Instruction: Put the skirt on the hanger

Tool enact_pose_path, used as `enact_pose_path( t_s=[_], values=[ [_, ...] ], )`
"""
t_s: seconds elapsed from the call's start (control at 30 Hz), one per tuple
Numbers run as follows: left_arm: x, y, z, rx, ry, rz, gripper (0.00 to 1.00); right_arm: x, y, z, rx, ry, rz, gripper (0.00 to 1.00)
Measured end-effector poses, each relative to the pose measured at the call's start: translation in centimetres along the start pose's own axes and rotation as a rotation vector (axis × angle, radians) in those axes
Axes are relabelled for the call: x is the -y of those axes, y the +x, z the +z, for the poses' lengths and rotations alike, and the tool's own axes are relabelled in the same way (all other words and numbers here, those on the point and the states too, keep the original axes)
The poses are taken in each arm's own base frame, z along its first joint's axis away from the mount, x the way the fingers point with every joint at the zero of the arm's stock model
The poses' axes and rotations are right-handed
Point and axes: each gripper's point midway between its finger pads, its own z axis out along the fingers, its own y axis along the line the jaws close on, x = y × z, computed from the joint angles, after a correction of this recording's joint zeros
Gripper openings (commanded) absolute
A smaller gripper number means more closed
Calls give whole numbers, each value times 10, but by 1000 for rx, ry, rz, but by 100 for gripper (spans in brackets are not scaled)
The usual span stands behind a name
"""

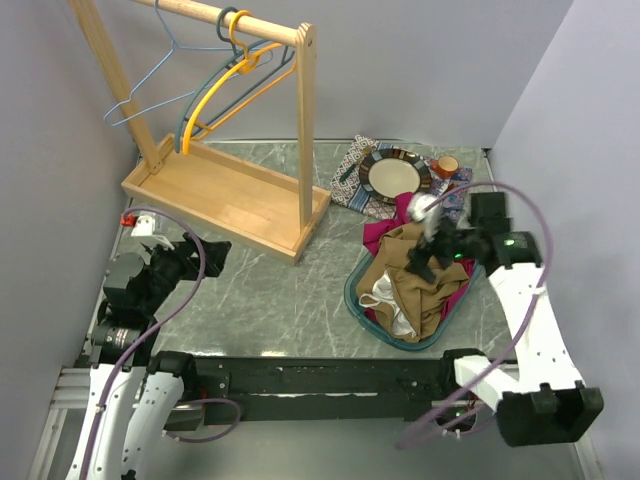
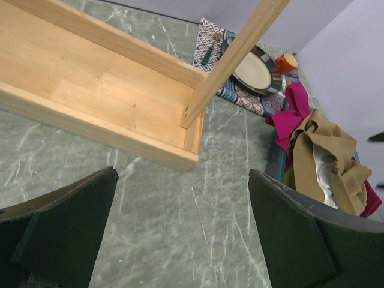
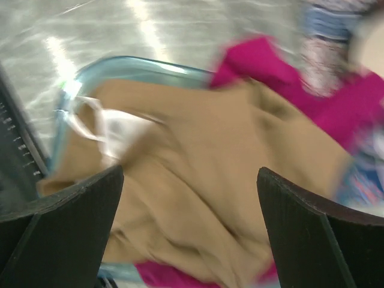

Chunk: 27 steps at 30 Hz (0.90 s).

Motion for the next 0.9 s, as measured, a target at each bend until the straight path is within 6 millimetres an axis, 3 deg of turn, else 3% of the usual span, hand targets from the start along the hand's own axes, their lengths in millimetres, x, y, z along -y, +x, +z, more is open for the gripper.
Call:
enact_pose_path(
  t_s=[0.1,0.17,0.3,0.4,0.57,0.6,0.63,0.73,0.83,0.9],
  values=[
    [1,-2,-2,10,5,15,97,-42,2,32,-40,-111,-69,99],
    [2,-3,-3,18,8,20,97,-54,5,43,-70,-123,-63,100],
    [3,-6,-5,31,14,29,97,-30,2,55,-118,37,0,100],
    [4,-7,-5,36,16,32,97,-15,2,66,-158,142,43,91],
    [5,-10,-7,51,20,36,97,-13,15,82,-250,207,80,62],
    [6,-10,-8,55,20,37,97,-13,19,82,-268,221,82,53],
    [6,-11,-9,60,21,38,97,-11,21,81,-282,241,86,37],
    [6,-12,-9,65,21,39,97,-3,25,74,-301,299,90,10],
    [7,-11,-9,61,27,39,97,3,25,63,-307,351,84,1],
    [10,-10,-9,55,43,40,97,7,24,56,-301,383,83,0]
  ],
)
